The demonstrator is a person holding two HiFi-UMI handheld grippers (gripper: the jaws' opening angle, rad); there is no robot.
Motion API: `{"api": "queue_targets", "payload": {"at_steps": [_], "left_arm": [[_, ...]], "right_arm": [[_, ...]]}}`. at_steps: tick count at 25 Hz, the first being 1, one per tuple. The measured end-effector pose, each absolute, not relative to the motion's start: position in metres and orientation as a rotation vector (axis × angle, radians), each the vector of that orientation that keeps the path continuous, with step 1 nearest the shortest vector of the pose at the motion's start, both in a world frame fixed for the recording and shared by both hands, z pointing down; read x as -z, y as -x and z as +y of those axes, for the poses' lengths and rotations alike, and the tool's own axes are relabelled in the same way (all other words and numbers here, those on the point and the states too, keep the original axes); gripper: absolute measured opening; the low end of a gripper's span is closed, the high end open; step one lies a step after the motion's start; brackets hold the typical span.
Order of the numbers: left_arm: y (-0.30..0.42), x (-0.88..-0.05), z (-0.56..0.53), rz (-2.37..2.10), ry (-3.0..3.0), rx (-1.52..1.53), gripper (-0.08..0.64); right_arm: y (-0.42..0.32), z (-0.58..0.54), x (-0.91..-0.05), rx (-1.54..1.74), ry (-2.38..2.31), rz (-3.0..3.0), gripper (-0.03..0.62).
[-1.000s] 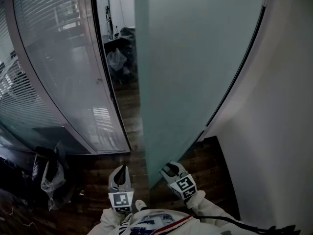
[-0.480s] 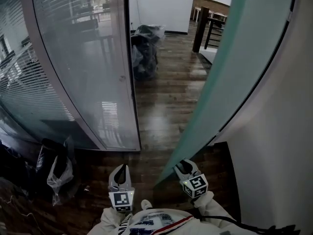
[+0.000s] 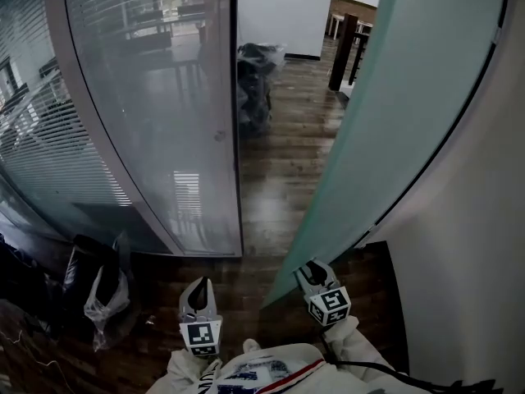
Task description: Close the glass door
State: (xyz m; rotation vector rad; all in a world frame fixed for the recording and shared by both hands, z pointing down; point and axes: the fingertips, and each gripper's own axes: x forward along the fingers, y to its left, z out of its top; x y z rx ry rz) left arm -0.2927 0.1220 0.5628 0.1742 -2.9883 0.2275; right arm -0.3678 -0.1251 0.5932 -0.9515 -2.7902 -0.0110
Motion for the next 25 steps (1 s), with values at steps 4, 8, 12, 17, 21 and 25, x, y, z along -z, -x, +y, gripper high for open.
{"api": "queue_targets", "payload": {"at_steps": [4, 8, 12, 17, 21, 25], "left_arm": [[0.300, -0.557, 0.111, -2.998, -0.208, -0.231, 0.002], [0.308, -0.563, 0.104, -2.977, -0.234, -0.236, 0.002], [0.318, -0.571, 0.104, -2.946, -0.225, -0.240, 0.002], [0.344, -0.565, 0.115, -2.947, -0.182, -0.259, 0.002], [0.370, -0.560, 0.124, -2.940, -0.150, -0.280, 0.002], [0.398, -0.554, 0.128, -2.941, -0.134, -0.277, 0.002]], "right_arm": [[0.378, -0.120, -0.591, 0.004, 0.935, -2.809, 0.129], [0.393, -0.110, -0.589, -0.001, 0.940, -2.814, 0.130], [0.407, -0.099, -0.589, 0.008, 0.956, -2.813, 0.130], [0.426, -0.090, -0.591, 0.033, 0.928, -2.827, 0.130], [0.443, -0.077, -0.586, 0.066, 0.909, -2.820, 0.130], [0.462, -0.060, -0.582, 0.065, 0.870, -2.803, 0.129]]}}
